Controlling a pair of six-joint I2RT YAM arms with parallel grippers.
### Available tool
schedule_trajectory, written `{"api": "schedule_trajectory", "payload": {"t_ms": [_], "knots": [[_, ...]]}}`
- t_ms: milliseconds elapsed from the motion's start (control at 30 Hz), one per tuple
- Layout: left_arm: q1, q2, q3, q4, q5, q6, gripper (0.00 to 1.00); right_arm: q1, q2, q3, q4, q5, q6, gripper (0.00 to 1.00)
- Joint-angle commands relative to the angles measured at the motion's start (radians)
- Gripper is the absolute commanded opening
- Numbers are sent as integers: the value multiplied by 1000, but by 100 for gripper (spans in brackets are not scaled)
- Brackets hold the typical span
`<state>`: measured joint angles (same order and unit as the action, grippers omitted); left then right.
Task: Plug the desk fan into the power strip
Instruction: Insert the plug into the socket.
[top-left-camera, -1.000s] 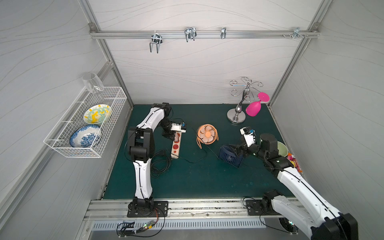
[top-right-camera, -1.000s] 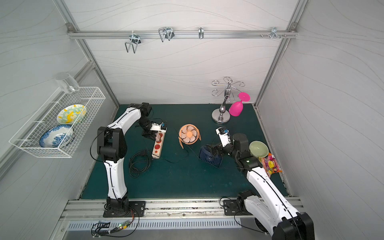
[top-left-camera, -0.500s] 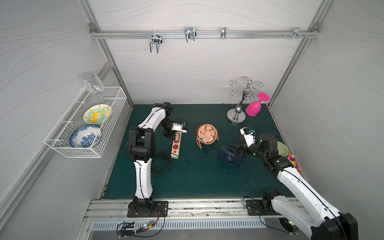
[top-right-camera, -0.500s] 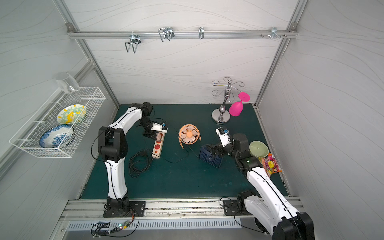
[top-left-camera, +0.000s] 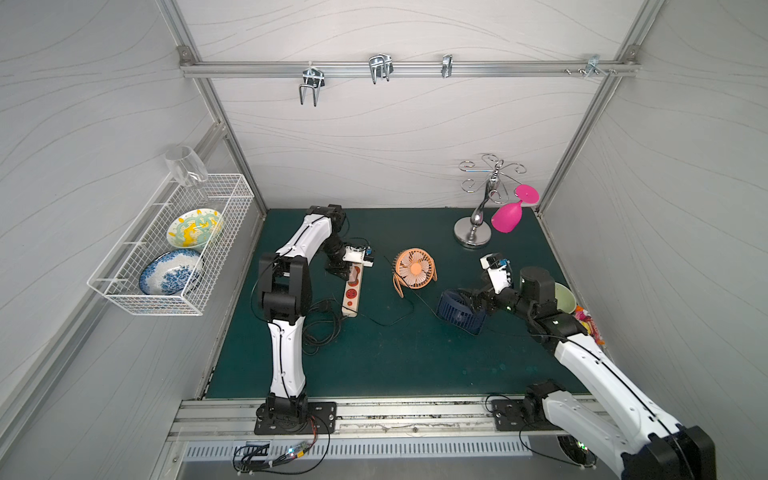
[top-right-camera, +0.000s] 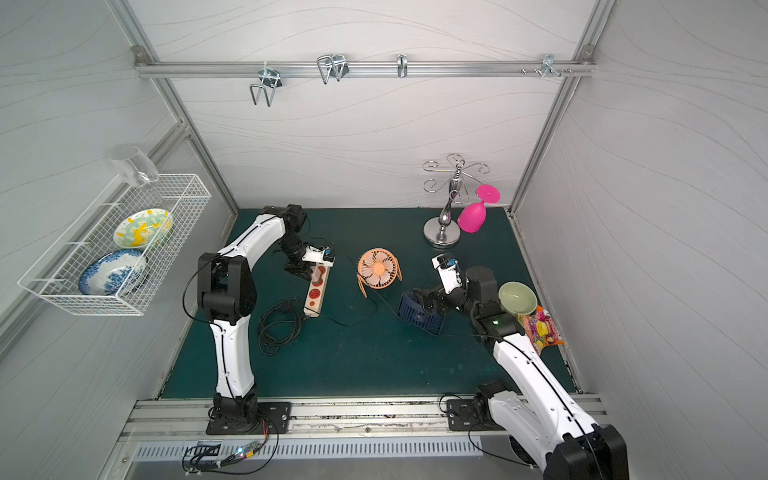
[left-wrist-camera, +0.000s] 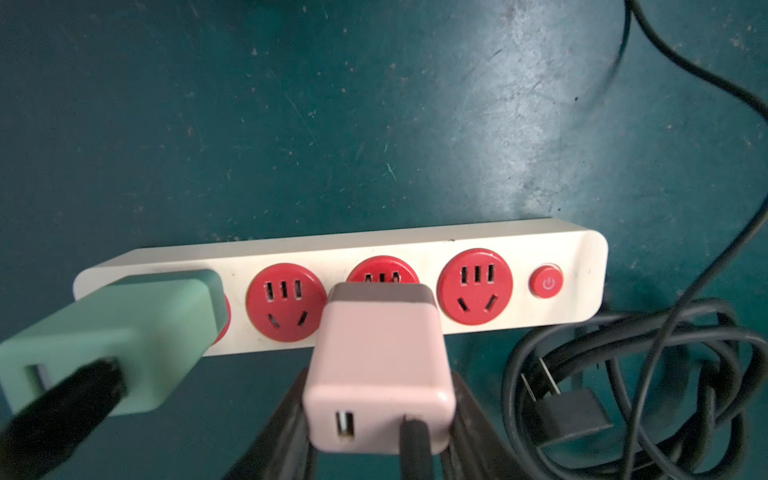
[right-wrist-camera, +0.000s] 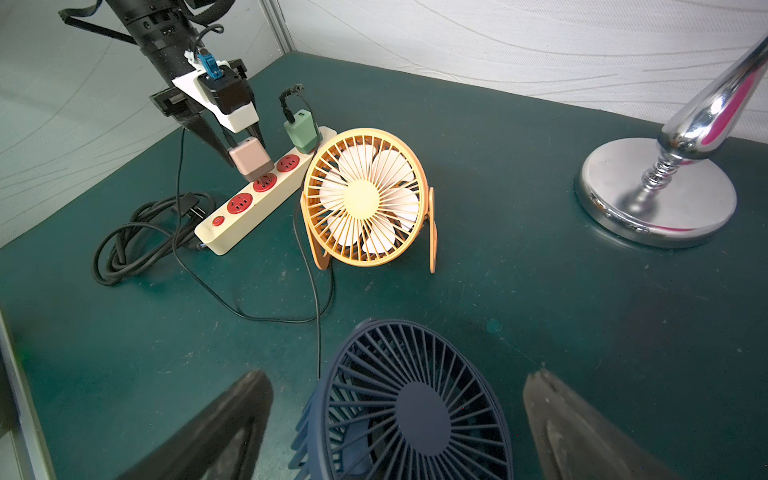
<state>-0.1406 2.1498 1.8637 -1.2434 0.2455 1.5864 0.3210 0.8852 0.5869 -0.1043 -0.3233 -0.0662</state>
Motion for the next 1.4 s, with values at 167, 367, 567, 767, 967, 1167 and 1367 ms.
{"api": "schedule_trajectory", "payload": {"t_ms": [167, 367, 567, 767, 967, 1167, 1367], "knots": [[-20, 56, 31, 15, -59, 5, 0, -5, 3, -12, 26, -14, 15, 99], [-53, 78, 44, -7, -77, -25, 0, -6, 1, -12, 27, -14, 15, 99], [-74, 93, 21, 16, -101, -49, 0, -5, 0, -12, 28, -14, 14, 99], [-96, 107, 10, 15, -129, -68, 0, -5, 0, -14, 29, -15, 16, 99], [-111, 125, 0, 31, -159, -86, 0, -5, -3, -13, 28, -14, 15, 99], [-112, 121, 1, 21, -226, -96, 0, -5, 0, -13, 29, -14, 15, 99], [-119, 115, -5, 19, -280, -116, 0, -5, -3, -13, 26, -15, 16, 99]]}}
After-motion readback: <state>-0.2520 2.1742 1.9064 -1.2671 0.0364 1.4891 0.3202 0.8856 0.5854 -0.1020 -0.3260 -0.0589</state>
